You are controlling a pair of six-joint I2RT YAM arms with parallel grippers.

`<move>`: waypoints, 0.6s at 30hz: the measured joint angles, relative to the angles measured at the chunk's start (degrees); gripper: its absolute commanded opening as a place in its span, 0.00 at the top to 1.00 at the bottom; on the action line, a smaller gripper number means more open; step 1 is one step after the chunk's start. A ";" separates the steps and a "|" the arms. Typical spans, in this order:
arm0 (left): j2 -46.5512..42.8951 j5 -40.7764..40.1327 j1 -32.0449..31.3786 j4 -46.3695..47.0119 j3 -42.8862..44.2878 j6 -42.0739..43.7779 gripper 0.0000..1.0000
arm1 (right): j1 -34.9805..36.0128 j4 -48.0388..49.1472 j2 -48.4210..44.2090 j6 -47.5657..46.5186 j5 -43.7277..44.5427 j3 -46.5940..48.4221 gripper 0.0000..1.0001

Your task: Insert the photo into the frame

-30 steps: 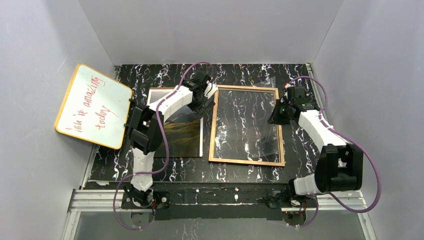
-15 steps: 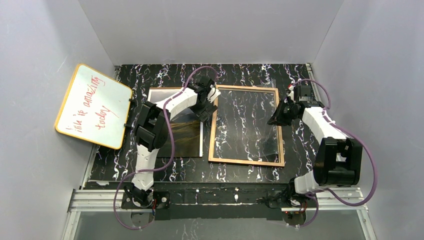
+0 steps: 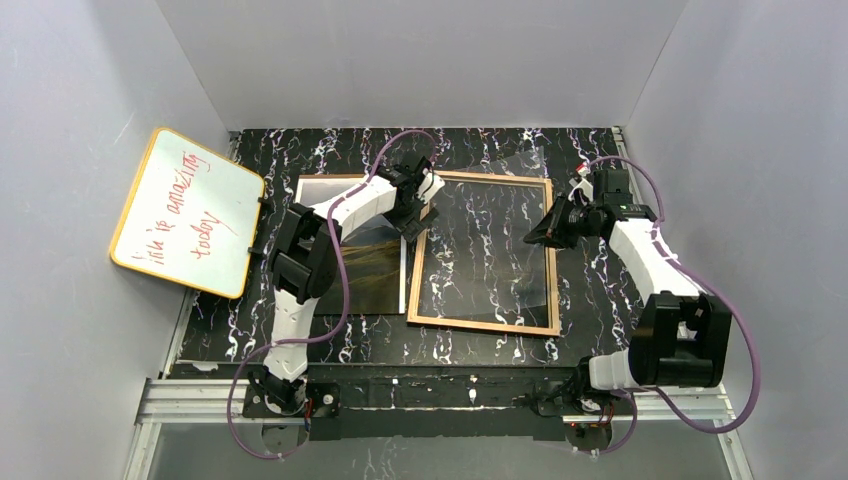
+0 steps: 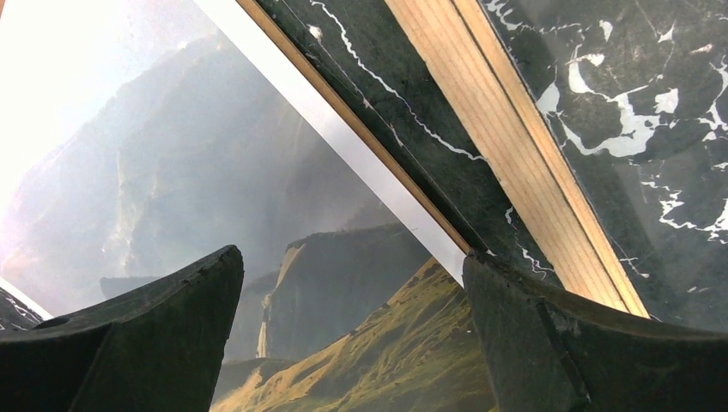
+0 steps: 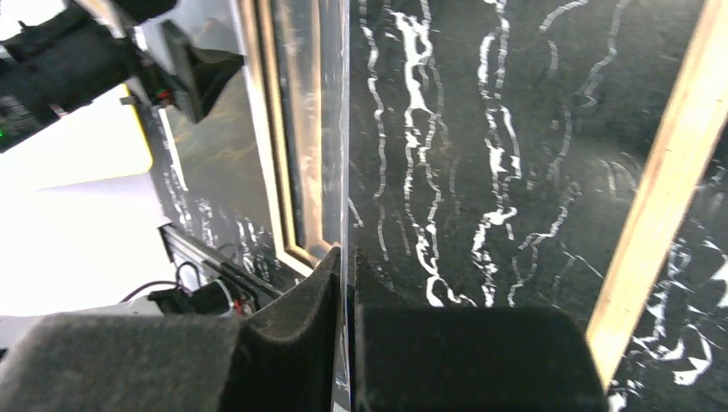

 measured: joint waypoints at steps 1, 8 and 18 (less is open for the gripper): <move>0.00 0.02 0.00 0.09 -0.11 -0.09 0.02 | 0.00 0.46 -0.59 0.44 -0.83 -0.07 0.87; 0.00 0.70 0.09 0.37 -0.66 -0.48 0.02 | 0.07 6.03 -5.11 6.36 -7.52 -2.89 0.87; -0.33 5.33 6.34 -2.10 7.08 -3.08 0.02 | 0.11 10.27 -6.36 12.26 -13.62 -2.91 0.88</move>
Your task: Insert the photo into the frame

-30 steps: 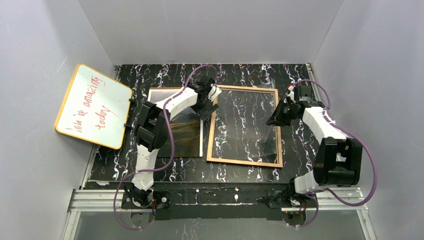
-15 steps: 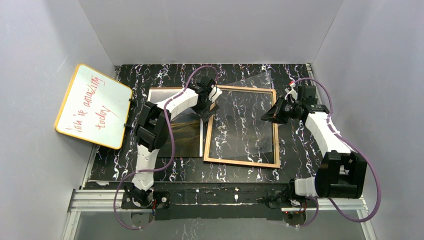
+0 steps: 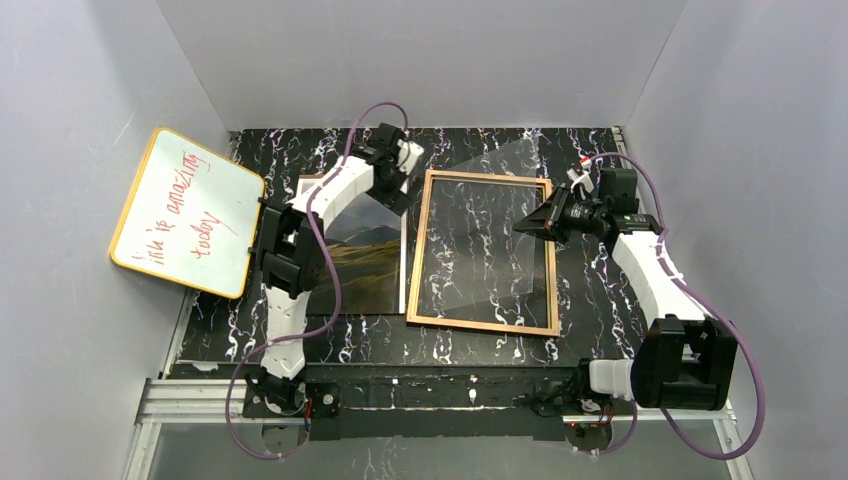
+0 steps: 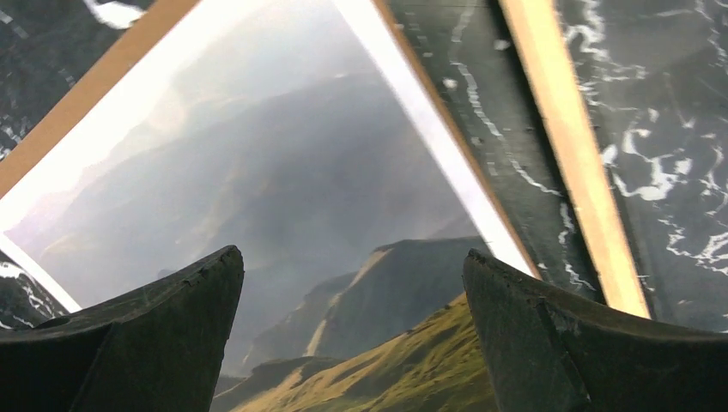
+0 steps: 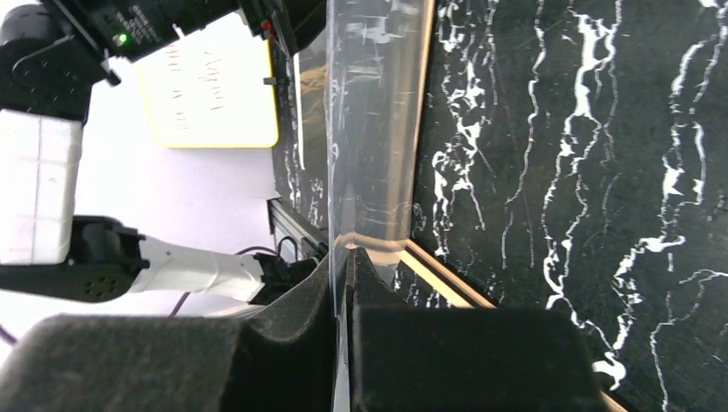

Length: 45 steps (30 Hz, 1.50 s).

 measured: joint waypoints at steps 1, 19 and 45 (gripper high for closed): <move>-0.11 0.52 1.14 -0.13 0.44 -0.39 0.02 | 0.02 0.61 -0.37 0.66 -0.68 0.00 0.89; -0.31 4.63 8.02 -1.14 -0.20 -3.80 0.02 | 0.02 8.90 -4.48 4.22 -8.35 -1.60 0.90; -0.33 4.70 4.42 -0.15 -4.83 -2.89 0.02 | -2.89 -3.78 2.80 -10.64 11.58 -6.49 0.93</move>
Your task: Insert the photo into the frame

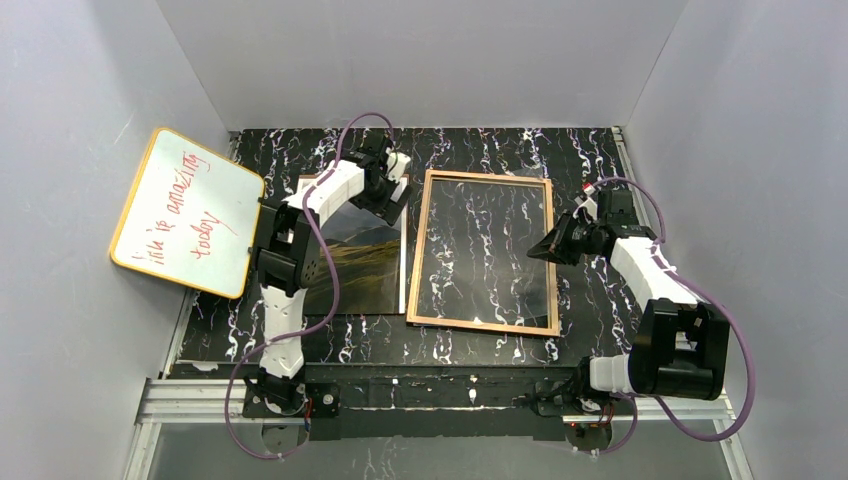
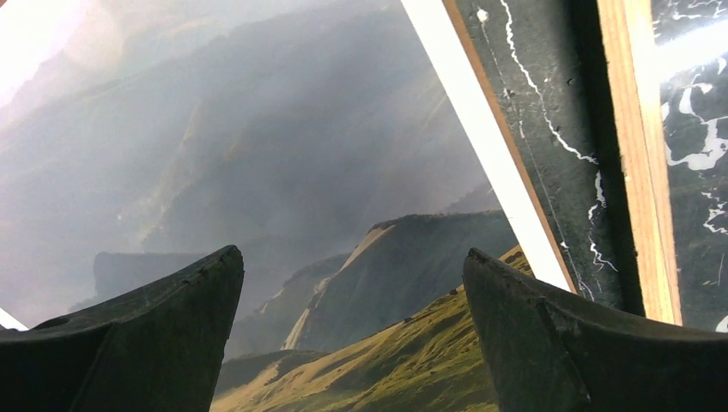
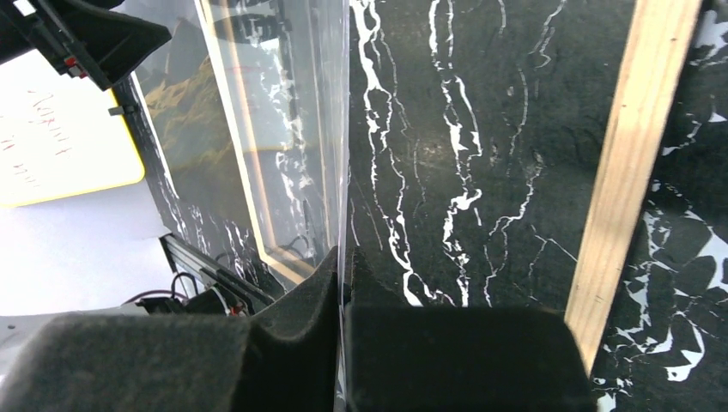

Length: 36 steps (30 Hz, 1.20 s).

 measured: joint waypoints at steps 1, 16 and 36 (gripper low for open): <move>0.00 -0.02 -0.17 0.07 0.02 0.04 0.02 | -0.33 0.09 0.00 0.00 0.20 -0.31 0.93; 0.00 -0.48 -0.76 0.42 -0.04 0.92 0.02 | -1.92 5.64 0.00 1.84 -0.74 -2.84 0.95; 0.46 -1.75 -5.81 2.01 -2.93 1.77 0.02 | -2.51 16.24 -4.87 5.29 -10.64 -7.87 0.97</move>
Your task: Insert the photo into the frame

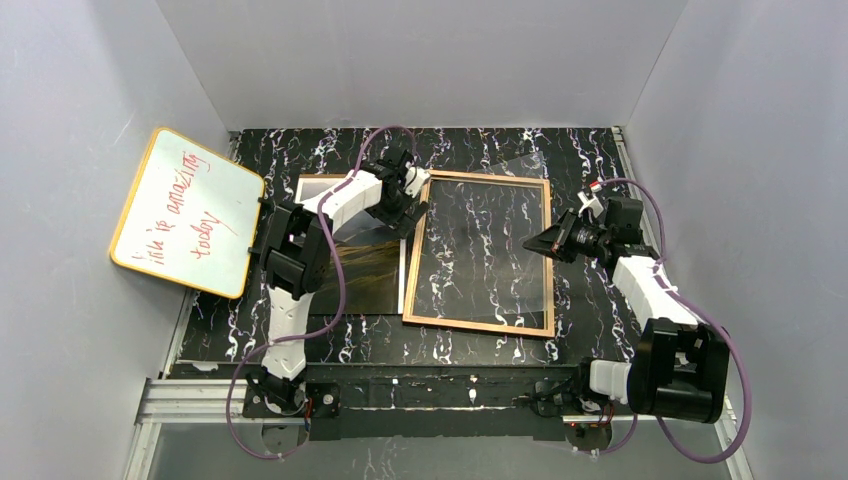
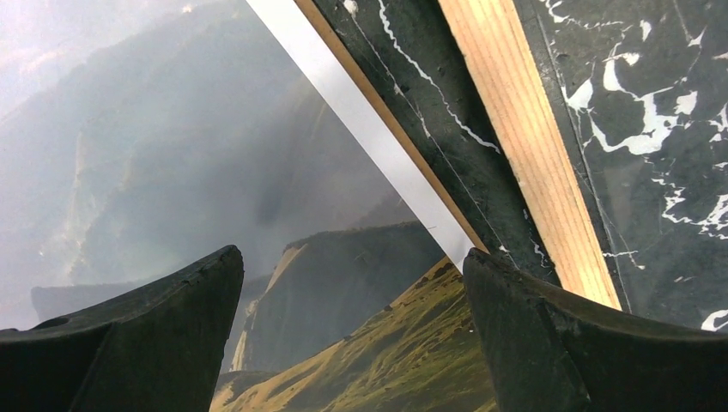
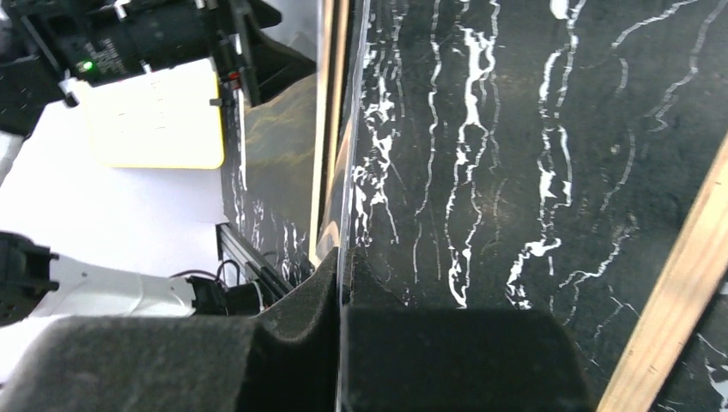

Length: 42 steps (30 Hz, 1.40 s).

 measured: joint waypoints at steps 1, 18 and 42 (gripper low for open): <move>0.09 0.00 0.00 0.00 0.00 0.02 0.02 | 0.00 0.59 -0.59 0.17 -0.59 -0.26 0.98; 0.85 0.04 0.04 0.09 0.02 0.04 0.02 | 0.00 6.93 -2.10 2.95 -7.54 -2.43 0.99; 1.05 2.60 2.08 -2.03 4.70 -1.22 0.02 | 0.00 17.57 -6.56 8.24 -14.45 -4.31 0.99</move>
